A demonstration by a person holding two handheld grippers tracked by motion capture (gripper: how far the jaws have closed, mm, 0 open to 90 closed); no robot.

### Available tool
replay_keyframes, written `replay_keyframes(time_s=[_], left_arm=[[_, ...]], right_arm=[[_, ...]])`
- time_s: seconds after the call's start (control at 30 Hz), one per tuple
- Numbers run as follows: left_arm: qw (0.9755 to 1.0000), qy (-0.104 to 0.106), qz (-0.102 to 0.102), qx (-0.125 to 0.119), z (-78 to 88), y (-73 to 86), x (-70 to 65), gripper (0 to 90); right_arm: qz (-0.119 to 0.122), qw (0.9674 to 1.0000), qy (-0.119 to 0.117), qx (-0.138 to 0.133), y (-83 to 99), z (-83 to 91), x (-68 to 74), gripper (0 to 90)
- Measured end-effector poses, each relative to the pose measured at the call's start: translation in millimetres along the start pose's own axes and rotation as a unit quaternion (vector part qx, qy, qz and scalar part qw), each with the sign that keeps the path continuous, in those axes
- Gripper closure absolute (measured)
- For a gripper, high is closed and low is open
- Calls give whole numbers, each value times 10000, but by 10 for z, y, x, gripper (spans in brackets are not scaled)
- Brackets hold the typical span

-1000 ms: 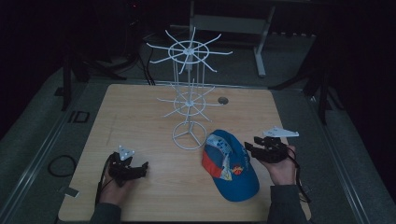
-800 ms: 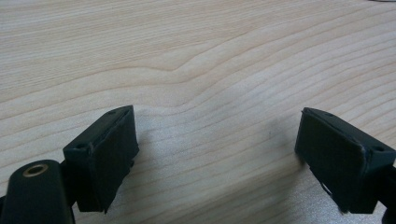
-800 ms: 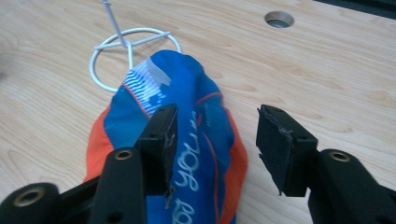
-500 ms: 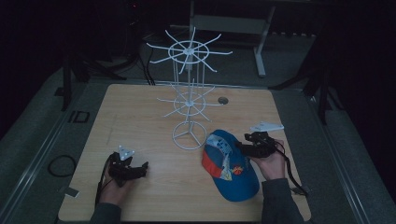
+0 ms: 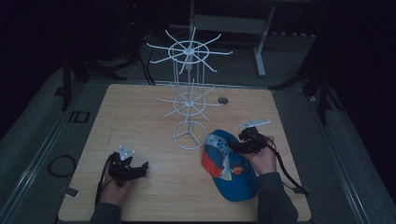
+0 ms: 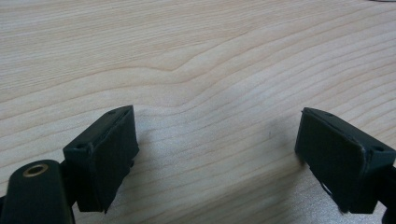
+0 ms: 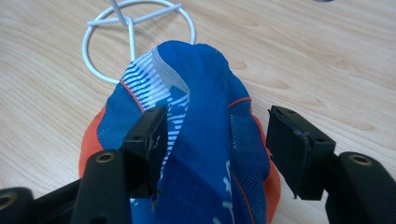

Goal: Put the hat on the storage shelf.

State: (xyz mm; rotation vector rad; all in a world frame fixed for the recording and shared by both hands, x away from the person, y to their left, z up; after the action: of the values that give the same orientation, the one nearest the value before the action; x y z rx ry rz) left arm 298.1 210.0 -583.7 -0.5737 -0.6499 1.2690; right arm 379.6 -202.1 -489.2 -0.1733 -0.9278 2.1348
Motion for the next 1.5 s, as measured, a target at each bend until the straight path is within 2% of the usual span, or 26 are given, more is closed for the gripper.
replay_keyframes(time_s=[0.33, 0.47, 0.57, 0.73, 0.83, 0.9, 1.03, 1.5], left_arm=[[10000, 0, 1, 1, 0, 0, 0, 133], [10000, -1, -2, 8, 1, 0, 0, 134], [10000, -1, -1, 8, 1, 0, 0, 134], [10000, 0, -2, 8, 1, 0, 0, 133], [10000, 0, -2, 7, 1, 0, 0, 134], [10000, -1, -2, 7, 1, 0, 0, 134], [10000, 0, 0, 3, 1, 0, 0, 134], [10000, 0, 1, 1, 0, 0, 0, 134]], right_arm=[[-33, 9991, -24, 412, -42, -212, -60, 376], [-40, 9980, -75, 630, -44, -302, -97, 411], [-56, 9971, -113, 757, -41, -349, -114, 492], [-12, 9963, -236, 826, -36, -369, -106, 749], [36, 9965, -298, 779, -39, -348, -90, 846], [32, 9969, -317, 718, -42, -316, -72, 871], [114, 9975, -324, 612, -52, -241, -39, 876], [173, 9988, -404, 207, -72, 16, 36, 877]])
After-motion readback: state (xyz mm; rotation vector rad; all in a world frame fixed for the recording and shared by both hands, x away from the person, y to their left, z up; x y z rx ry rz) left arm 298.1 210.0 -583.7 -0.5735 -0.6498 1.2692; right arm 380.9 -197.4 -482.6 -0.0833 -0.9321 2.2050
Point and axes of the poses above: each handheld gripper's, and its own axes: z roughly backward along the jaws, y roughly out of its underside, x roughly to its left, the point moved 2 cm from there along -z, roughly forward along the jaws, and after that the axes turned 11 degrees about -y, right-handed, at the moved point
